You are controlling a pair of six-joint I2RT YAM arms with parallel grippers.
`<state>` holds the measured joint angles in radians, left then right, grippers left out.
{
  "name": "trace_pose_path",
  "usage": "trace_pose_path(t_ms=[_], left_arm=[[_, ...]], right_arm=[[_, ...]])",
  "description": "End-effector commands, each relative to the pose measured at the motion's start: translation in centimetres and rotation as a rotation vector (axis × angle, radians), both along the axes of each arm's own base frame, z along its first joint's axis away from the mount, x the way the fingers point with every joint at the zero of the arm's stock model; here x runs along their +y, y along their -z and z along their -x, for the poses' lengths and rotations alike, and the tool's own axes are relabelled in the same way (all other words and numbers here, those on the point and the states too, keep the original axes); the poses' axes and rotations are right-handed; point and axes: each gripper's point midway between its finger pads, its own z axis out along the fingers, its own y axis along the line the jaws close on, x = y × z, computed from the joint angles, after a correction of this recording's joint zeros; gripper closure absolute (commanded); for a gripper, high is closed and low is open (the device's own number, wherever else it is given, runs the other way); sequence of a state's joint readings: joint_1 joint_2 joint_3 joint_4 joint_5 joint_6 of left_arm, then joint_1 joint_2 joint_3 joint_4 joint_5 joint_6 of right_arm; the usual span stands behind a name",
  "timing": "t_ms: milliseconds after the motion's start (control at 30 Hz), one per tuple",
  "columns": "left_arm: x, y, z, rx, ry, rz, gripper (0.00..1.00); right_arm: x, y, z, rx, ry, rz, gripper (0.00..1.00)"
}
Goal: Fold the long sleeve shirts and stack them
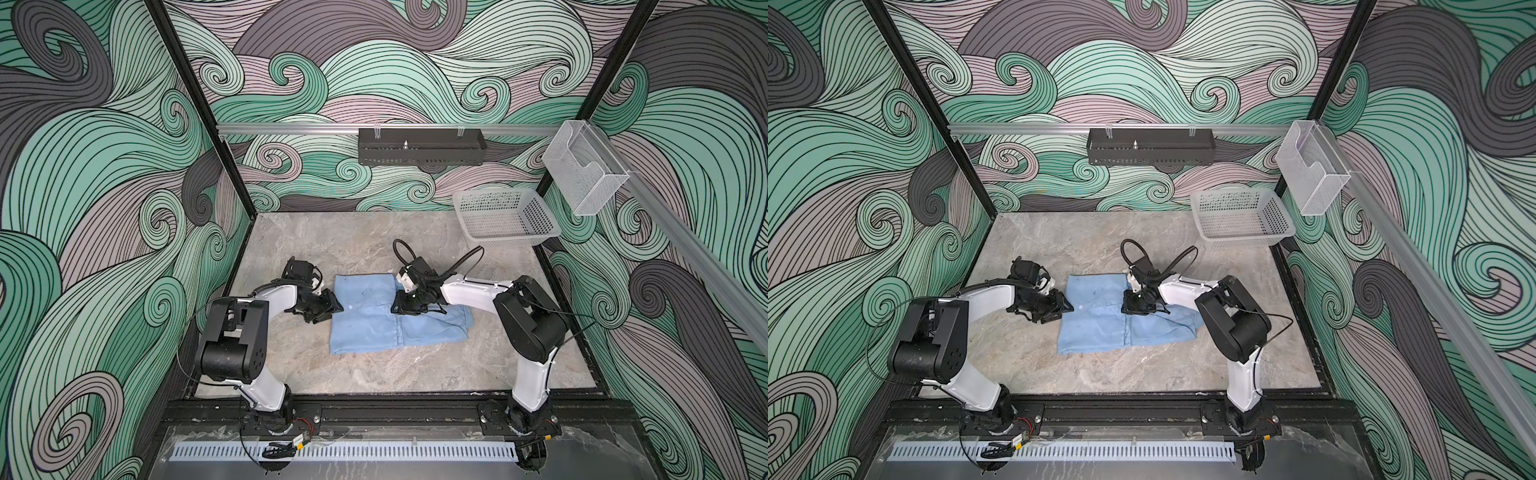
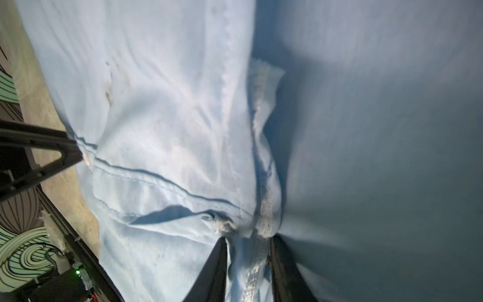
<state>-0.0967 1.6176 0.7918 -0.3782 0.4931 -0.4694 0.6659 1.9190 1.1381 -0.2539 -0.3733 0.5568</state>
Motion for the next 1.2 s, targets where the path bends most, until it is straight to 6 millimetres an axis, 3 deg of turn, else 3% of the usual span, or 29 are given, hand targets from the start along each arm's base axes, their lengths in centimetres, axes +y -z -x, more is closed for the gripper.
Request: trace_pose_path(t_ms=[0, 333, 600, 667, 733, 867, 933, 1000, 1100, 1167], left_arm=[[-0.1, 2.2, 1.9, 0.08, -0.012, -0.01, 0.5], [-0.7, 1.6, 1.9, 0.06, -0.021, 0.022, 0.64], [-1.0, -1.2, 1.3, 0.071, -0.013, 0.028, 1.0], [-0.9, -1.2, 1.5, 0.092, -0.001, 0.018, 1.0], [-0.8, -1.2, 1.7, 0.101, -0.001, 0.007, 1.0], [-0.1, -1.0, 2.0, 0.125, -0.007, -0.036, 1.0], [0.3, -1.1, 2.2, 0.135, -0.008, -0.06, 1.0], [0.6, -1.4, 2.1, 0.131, -0.011, -0.082, 1.0], [0.8, -2.2, 2.0, 0.121, -0.009, -0.096, 1.0], [0.8, -2.5, 2.0, 0.127, -0.002, -0.094, 1.0]], right_arm=[[-0.3, 2.1, 1.2, 0.079, 0.005, 0.024, 0.72], [-0.1, 2.4, 1.6, 0.101, 0.013, 0.003, 0.77], [0.4, 1.0, 1.1, 0.074, 0.032, -0.013, 0.8], [0.3, 1.0, 1.0, 0.071, 0.037, -0.002, 0.79], [0.2, 0.6, 1.0, 0.055, 0.039, 0.009, 0.73], [-0.5, -1.5, 0.8, -0.006, 0.044, 0.023, 0.61], [-1.0, -2.4, 0.6, -0.04, 0.045, 0.032, 0.6], [-1.3, -2.8, 0.5, -0.055, 0.045, 0.043, 0.66], [-1.1, -2.4, 0.4, -0.046, 0.038, 0.047, 0.9], [-0.5, -1.6, 0.4, -0.019, 0.029, 0.038, 1.0]])
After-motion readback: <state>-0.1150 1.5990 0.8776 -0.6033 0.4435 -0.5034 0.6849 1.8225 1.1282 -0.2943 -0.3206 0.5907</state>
